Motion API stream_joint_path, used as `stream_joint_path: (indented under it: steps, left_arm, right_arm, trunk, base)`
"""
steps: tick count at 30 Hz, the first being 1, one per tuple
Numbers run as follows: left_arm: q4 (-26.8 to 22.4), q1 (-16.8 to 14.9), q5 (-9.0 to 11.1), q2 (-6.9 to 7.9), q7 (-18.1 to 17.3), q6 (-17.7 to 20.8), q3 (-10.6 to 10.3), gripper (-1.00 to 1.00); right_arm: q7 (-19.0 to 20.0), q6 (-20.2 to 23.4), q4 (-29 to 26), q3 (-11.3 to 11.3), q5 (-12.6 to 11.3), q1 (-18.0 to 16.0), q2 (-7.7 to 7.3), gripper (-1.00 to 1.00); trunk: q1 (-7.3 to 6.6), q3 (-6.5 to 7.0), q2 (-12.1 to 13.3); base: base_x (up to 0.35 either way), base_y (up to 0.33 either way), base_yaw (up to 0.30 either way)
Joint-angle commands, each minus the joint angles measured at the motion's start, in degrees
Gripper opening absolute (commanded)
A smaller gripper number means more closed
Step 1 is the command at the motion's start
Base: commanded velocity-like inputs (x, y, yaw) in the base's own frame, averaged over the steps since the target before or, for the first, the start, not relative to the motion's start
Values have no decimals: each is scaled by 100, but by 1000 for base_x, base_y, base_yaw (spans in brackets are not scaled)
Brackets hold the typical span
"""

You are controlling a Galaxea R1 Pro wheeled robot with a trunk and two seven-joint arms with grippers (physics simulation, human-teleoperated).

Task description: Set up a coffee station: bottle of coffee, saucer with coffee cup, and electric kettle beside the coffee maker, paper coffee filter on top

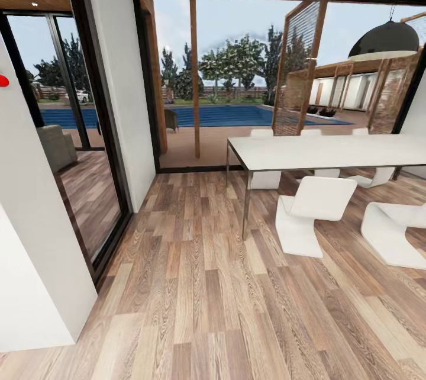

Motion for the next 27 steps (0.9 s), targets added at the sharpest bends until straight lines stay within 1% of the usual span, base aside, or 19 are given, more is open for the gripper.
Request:
stream_joint_path:
  steps: [1,6,14,21,27]
  left_arm:
    - [-6,2,4,-2,-2,-45,2,100]
    - [-6,1,19,-26,-4,-186,14,100]
    - [-6,2,2,-25,-58,-185,-4,100]
    - [-6,2,20,-16,-66,-191,32,100]
    - [-6,2,25,-18,-66,-191,37,100]
  right_arm:
    - [-2,5,-24,-2,-3,0,1,100]
    - [-2,10,-185,-11,-2,0,-5,100]
    - [-2,7,-312,-14,1,0,-15,100]
    - [-2,12,-321,-15,1,-1,-25,100]
    - [7,13,-320,-15,1,-1,-27,100]
  trunk:
    - [0,-5,-2]
    - [0,-5,-2]
    - [0,-5,-2]
    - [0,-5,-2]
    - [0,-5,-2]
  base:
    - [0,0,0]
    - [0,0,0]
    - [0,16,0]
    - [0,251,-4]
    - [0,296,-197]
